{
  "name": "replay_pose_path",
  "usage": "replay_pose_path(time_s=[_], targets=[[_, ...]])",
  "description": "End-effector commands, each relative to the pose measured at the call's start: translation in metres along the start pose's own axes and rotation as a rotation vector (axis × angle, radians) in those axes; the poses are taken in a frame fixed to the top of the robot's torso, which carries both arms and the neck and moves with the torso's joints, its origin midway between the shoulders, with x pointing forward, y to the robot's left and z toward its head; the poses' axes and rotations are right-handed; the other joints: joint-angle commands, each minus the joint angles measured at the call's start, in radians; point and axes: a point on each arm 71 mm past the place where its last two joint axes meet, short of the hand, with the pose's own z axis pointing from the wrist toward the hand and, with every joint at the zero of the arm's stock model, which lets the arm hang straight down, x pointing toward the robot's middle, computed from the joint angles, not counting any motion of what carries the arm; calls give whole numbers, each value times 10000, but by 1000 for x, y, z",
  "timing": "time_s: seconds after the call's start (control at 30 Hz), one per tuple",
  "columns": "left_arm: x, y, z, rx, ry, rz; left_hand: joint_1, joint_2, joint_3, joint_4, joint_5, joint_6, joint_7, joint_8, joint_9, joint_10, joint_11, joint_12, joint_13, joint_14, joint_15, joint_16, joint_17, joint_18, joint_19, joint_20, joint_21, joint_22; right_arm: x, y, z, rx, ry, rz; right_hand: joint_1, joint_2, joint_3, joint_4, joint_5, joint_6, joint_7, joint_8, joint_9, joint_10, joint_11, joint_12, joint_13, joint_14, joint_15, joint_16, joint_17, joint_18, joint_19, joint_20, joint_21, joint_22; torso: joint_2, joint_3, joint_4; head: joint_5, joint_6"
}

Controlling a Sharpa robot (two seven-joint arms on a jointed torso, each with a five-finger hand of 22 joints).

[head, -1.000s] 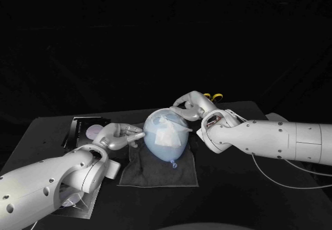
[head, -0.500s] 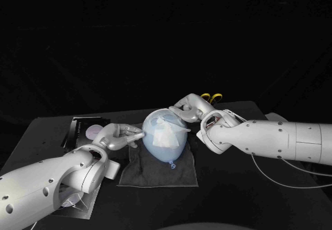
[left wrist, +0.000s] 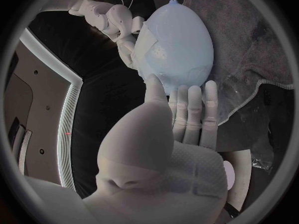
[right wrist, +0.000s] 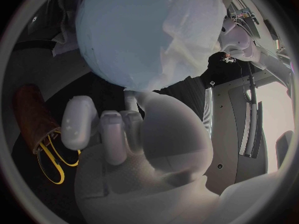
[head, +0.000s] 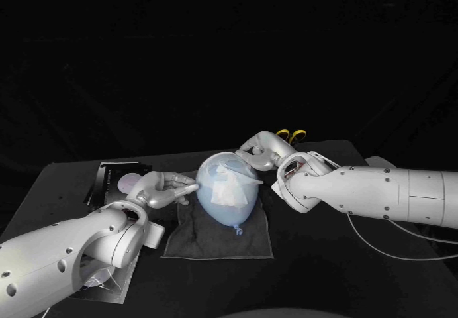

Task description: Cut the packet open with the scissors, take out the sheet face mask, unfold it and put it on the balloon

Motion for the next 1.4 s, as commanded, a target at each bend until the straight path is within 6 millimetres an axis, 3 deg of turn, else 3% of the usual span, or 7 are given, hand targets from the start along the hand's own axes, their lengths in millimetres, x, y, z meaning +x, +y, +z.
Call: replay_pose_path(time_s=[0.03,0.63,0.77,0.8,0.87,1.2,1.4], targets=[[1,-2,0,46,139,-109,-12,75,-38,-7,-43,17,-25,49,-7,-46,16,62,-7,-77,6,22,-13,168,-99,-3,-7,17,2,1,-1,-115,213,-70,277,58,318,-220,-25,-94,2,52,48,1147,-122,34,2627,1220,-256,35,2628,36,39,-32,89,1042,-2,4,3,-13,-11],[-4,-4,-1,529,-376,-407,-21,37,-72,2,-48,-271,238,-43,-80,-743,289,-306,-288,-968,305,-581,-360,42,-713,197,-466,-205,3,3,-4,-307,255,-91,-46,27,1655,-774,-27,-445,175,241,316,1147,36,34,2627,1220,-118,35,2628,-5,143,82,272,1195,11,-2,-13,-6,20],[-8,-8,-3,947,-622,-607,-502,-879,1412,36,-36,-603,604,0,-125,-1859,826,-1445,-1234,-2718,941,-2188,-1364,-486,-1943,355,-1951,-1056,3,3,-5,-315,258,-89,-89,-9,1697,-800,-28,-447,173,268,339,1147,37,34,2627,1220,-117,35,2628,-5,145,85,276,1200,4,0,-3,3,14],[-9,-10,-3,1085,-663,-668,-886,-1511,2382,70,-46,-769,695,32,-147,-2043,933,-1791,-1635,-3021,1078,-2681,-1764,-835,-2303,378,-2602,-1467,3,3,-5,-316,256,-94,-89,-9,1697,-800,-28,-447,173,268,339,1147,37,34,2627,1220,-117,35,2628,-5,145,85,276,1200,5,0,-3,23,11],[-11,-11,-3,1234,-675,-733,-1013,-1699,2776,84,-40,-838,728,92,-151,-1963,949,-1889,-1875,-2978,1097,-2904,-2009,-941,-2288,394,-2927,-1712,3,3,-5,-305,229,-104,-89,-9,1697,-800,-28,-447,173,268,339,1147,37,34,2627,1220,-117,35,2628,-5,145,85,276,1200,6,-2,1,21,7],[-16,-14,-5,1566,-589,-987,-1146,-1764,3005,81,-43,-874,799,247,-154,-1831,966,-2067,-2345,-3008,1145,-3507,-2533,-1000,-2272,414,-3562,-2188,-7,2,-8,-675,-576,511,-457,-25,1982,-702,-29,-893,319,131,333,1147,149,34,2627,1220,-36,35,2628,32,42,135,82,1130,-3,0,-12,53,8],[-19,-15,-6,1739,-468,-1105,-1157,-1798,3035,76,-46,-897,823,293,-186,-1728,1010,-2342,-2749,-3071,1230,-4208,-2991,-1024,-2780,440,-4338,-2733,-18,0,-13,-1192,-1442,1404,-1541,-919,1138,-54,-14,-1357,556,-87,269,1044,370,-258,2502,1034,178,-214,1994,373,-941,325,-1653,345,-11,0,-7,44,5]])
